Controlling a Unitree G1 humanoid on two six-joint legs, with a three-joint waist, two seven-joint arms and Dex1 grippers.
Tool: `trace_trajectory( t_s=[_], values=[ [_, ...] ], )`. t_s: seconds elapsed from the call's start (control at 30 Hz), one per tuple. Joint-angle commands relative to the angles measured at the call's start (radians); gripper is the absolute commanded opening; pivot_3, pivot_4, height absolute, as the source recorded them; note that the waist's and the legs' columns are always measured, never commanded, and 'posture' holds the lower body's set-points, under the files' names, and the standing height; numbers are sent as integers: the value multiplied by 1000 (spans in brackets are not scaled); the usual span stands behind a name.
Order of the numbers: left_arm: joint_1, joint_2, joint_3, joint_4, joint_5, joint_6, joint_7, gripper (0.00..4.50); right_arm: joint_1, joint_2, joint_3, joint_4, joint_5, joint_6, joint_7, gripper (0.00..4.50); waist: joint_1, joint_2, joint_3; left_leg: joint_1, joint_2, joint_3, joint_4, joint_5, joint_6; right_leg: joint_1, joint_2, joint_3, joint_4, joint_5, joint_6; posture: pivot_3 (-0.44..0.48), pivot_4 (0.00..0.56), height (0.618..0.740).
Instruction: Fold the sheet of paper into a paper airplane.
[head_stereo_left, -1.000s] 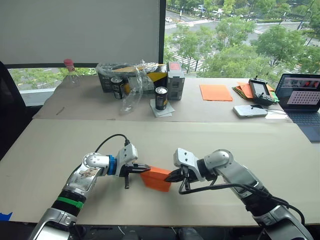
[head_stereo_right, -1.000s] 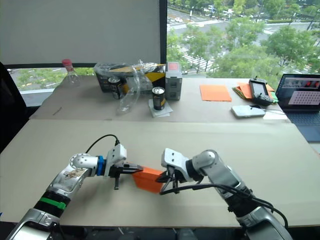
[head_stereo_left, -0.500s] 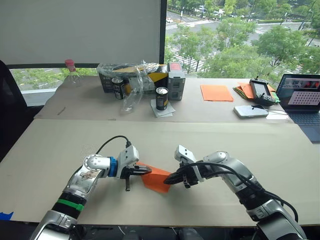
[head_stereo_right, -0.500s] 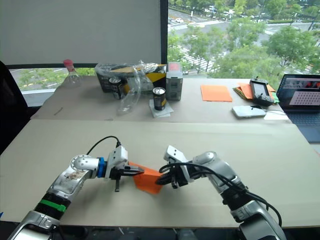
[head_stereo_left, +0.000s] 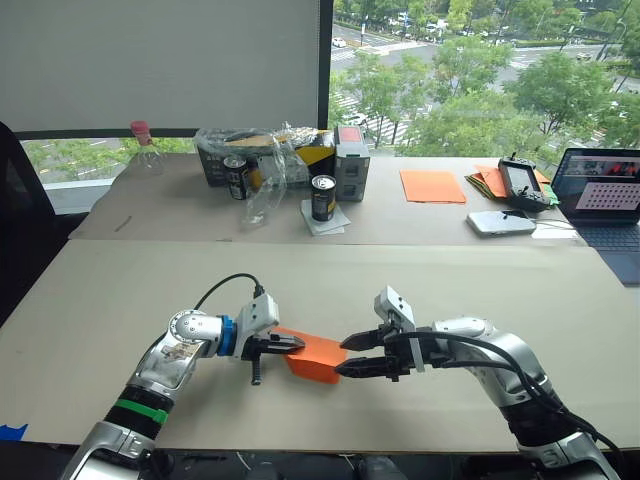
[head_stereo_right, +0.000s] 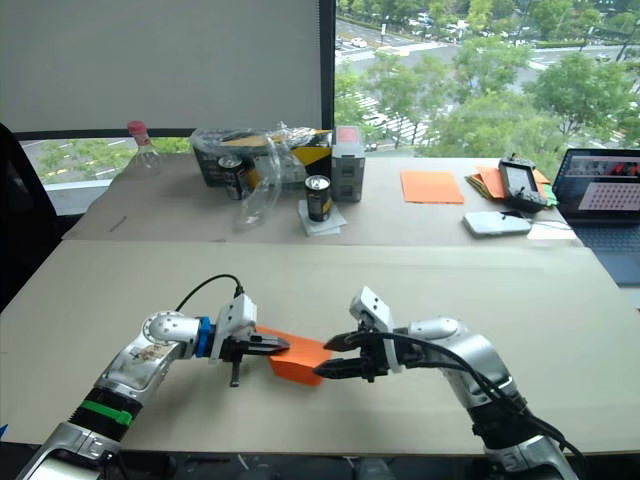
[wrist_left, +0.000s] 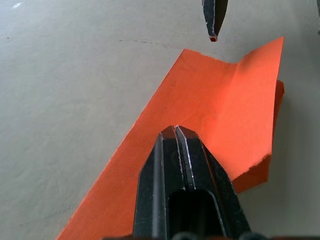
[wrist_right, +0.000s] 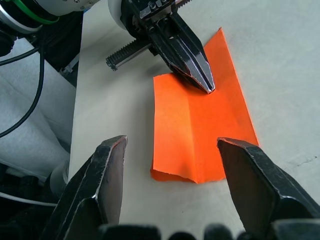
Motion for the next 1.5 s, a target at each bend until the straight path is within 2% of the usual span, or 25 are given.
trace_trajectory(
  t_s=[0.03, 0.23, 0.33, 0.57, 1.0, 1.17, 1.37, 1.4, 1.43, 1.5],
  values=[
    [20, 3, -43, 36, 41, 14, -13, 0, 8, -19, 36, -49, -51, -131, 6, 3259, 0, 0, 0, 0, 0, 0, 0, 0, 0, 0, 0, 0, 0, 0, 0, 0, 150, 730],
    [21, 6, -42, 37, 45, 14, -16, 0, 24, -33, 84, -42, -115, -224, -11, 3259, 0, 0, 0, 0, 0, 0, 0, 0, 0, 0, 0, 0, 0, 0, 0, 0, 150, 730],
    [24, 9, -42, 35, 47, 15, -15, 0, 11, -27, 61, 8, -110, -225, -21, 2455, 0, 0, 0, 0, 0, 0, 0, 0, 0, 0, 0, 0, 0, 0, 0, 0, 150, 730],
    [27, 11, -43, 32, 48, 15, -16, 0, -20, -10, 46, 63, -91, -215, -27, 46, 0, 0, 0, 1, 0, 0, 0, 0, 0, 0, 0, 0, 0, 0, 0, 0, 150, 730],
    [30, 3, -46, 33, 59, 12, 3, 0, -121, 62, 11, 217, 21, 70, -32, 17, -3, 1, -1, 4, 0, 0, 0, 0, 0, 3, 0, 0, 0, 0, 0, 0, 150, 730],
    [36, 5, -43, 29, 58, 12, 10, 0, -130, 62, 0, 196, 55, 116, -14, 17, -3, 1, -1, 10, 1, 0, 0, -2, 3, 10, 1, 0, -2, -1, 1, 0, 150, 730],
    [41, 7, -43, 27, 58, 11, 13, 0, -111, 49, -12, 123, 70, 76, 1, 17, -3, 1, -1, 11, 1, 0, 0, -2, 4, 12, 1, 0, -2, -1, 1, 0, 150, 730],
    [41, 7, -43, 28, 58, 11, 13, 0, -107, 48, -12, 111, 69, 71, 1, 583, -3, 1, -1, 11, 1, 0, 0, -2, 4, 12, 1, 0, -2, -1, 1, 0, 150, 730],
    [40, 7, -44, 29, 58, 11, 12, 0, -103, 43, -5, 101, 57, 51, 3, 811, -3, 1, -1, 11, 0, 0, 0, -2, 4, 12, 1, 0, -2, -1, 1, 0, 150, 730],
    [37, 5, -46, 32, 59, 9, 12, 0, -94, 34, 9, 80, 41, 21, 10, 1565, -3, 1, 0, 11, 0, 0, 0, -2, 4, 12, 1, 0, -2, -1, 2, 0, 150, 730]
  ],
)
